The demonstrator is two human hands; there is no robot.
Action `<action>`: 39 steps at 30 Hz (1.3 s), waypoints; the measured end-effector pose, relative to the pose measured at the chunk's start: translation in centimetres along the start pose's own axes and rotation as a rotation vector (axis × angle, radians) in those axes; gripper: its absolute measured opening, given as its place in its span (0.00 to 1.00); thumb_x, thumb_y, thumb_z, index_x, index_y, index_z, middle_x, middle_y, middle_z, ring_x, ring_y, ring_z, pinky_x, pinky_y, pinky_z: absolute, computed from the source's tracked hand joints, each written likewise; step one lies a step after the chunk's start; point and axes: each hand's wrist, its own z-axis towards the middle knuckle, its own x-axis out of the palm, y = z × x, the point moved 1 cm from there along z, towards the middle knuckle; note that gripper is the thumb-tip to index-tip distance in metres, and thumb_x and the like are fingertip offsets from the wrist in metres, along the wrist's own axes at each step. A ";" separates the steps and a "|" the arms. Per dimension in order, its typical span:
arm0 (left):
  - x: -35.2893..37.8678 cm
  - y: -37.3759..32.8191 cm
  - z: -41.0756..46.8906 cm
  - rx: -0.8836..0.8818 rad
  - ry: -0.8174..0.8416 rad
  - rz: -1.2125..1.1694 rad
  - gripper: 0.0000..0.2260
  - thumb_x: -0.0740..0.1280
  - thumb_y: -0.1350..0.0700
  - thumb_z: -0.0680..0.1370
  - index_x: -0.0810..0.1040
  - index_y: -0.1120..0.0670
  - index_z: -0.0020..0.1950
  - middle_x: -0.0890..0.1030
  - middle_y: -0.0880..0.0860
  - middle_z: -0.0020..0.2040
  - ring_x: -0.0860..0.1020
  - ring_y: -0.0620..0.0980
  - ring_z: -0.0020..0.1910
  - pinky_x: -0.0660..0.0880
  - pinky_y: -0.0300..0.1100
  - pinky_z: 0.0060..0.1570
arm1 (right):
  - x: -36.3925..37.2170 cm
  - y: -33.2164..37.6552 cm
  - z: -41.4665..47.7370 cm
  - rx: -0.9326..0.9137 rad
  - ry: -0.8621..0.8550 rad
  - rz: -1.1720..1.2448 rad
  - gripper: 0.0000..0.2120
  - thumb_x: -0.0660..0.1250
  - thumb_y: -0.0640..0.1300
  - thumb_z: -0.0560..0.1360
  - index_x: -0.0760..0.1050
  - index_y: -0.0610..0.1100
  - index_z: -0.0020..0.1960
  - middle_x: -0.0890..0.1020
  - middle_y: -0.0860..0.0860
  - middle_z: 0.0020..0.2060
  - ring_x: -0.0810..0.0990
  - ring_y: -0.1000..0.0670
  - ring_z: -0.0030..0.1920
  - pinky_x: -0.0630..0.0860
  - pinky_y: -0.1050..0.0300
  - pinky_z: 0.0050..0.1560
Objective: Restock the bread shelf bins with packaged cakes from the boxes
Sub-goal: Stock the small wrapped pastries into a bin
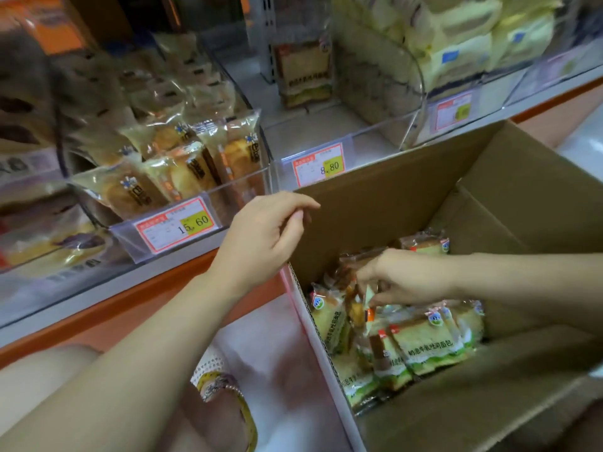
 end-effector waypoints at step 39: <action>-12.0 -2.4 -5.1 -0.465 -0.177 -0.520 0.20 0.70 0.39 0.72 0.73 0.49 0.58 0.80 0.46 0.51 0.79 0.39 0.47 0.72 0.27 0.40 | -10.8 20.5 -2.5 -0.180 -0.855 1.292 0.19 0.69 0.35 0.73 0.72 0.39 0.63 0.82 0.42 0.55 0.83 0.47 0.54 0.80 0.49 0.53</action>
